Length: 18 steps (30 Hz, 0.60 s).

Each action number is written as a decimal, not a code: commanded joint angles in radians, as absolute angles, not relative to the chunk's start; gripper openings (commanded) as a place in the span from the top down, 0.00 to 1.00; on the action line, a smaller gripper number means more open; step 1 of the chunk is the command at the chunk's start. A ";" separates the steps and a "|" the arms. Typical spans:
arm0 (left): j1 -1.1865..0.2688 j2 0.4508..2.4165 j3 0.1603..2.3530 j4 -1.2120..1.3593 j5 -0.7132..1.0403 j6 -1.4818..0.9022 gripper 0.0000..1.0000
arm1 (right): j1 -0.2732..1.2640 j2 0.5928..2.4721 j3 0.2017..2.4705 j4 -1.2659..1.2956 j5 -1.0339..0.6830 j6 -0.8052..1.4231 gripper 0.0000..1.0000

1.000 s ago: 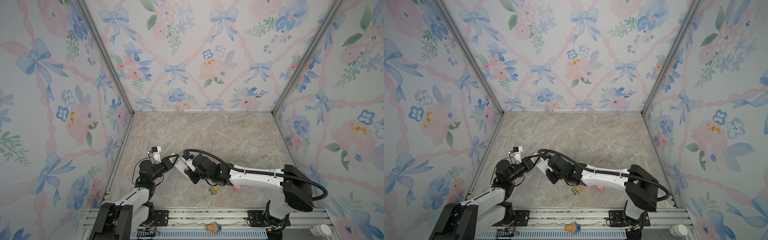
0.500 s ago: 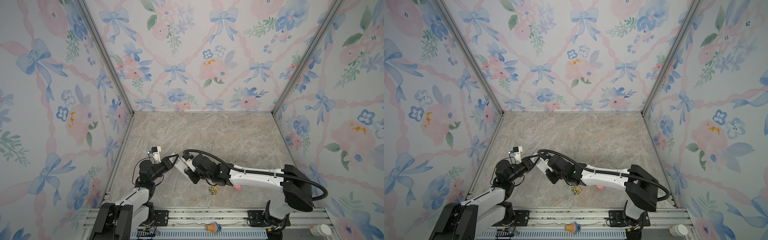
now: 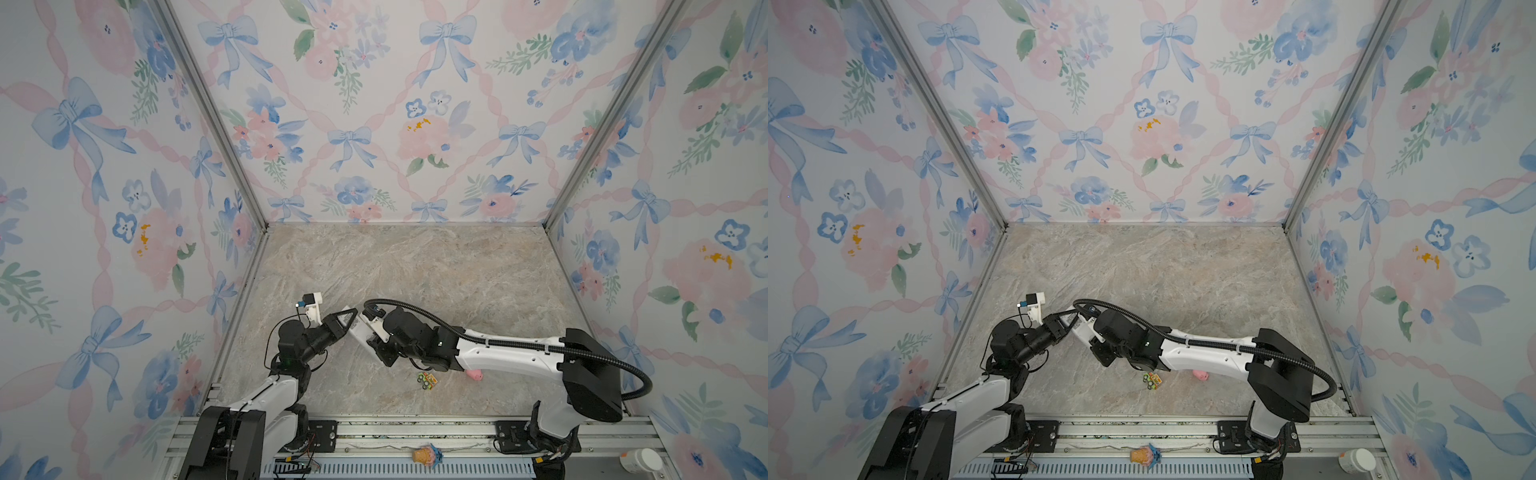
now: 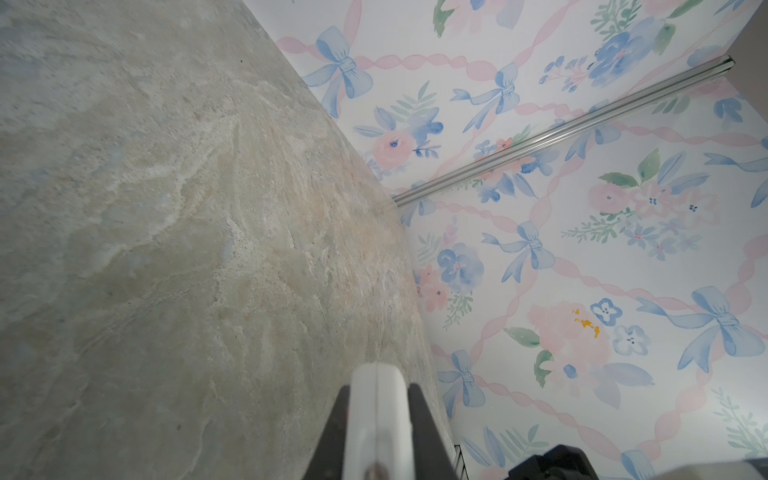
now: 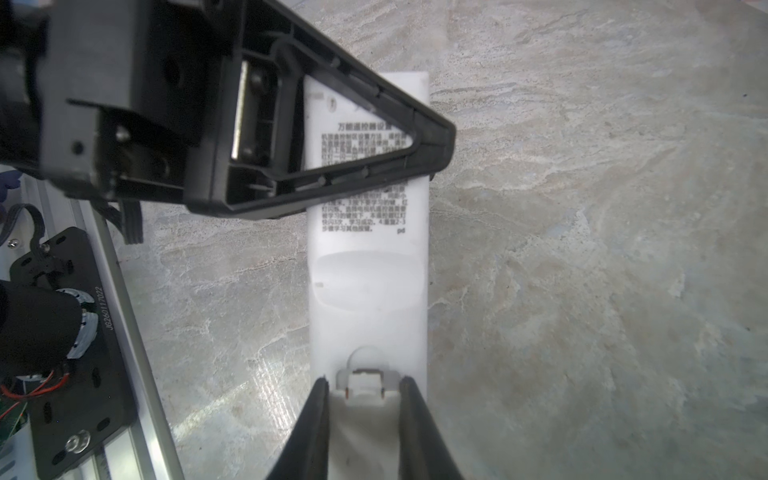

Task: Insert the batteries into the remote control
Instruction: 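Lower the cover onto the compartment and press it down with the right gripper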

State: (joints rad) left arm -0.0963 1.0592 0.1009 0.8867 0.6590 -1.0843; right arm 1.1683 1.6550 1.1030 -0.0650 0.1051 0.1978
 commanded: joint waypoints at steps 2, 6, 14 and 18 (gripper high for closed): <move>-0.089 1.043 0.103 0.907 0.671 -1.094 1.00 | 1.182 1.679 1.125 -0.061 0.121 0.185 0.87; -0.090 1.043 0.105 0.906 0.673 -1.094 1.00 | 1.184 1.676 1.117 -0.063 0.123 0.186 0.88; -0.088 1.042 0.105 0.905 0.673 -1.095 1.00 | 1.186 1.674 1.099 -0.059 0.127 0.187 0.88; -0.087 1.041 0.107 0.906 0.672 -1.095 1.00 | 1.189 1.681 1.099 -0.063 0.123 0.190 0.88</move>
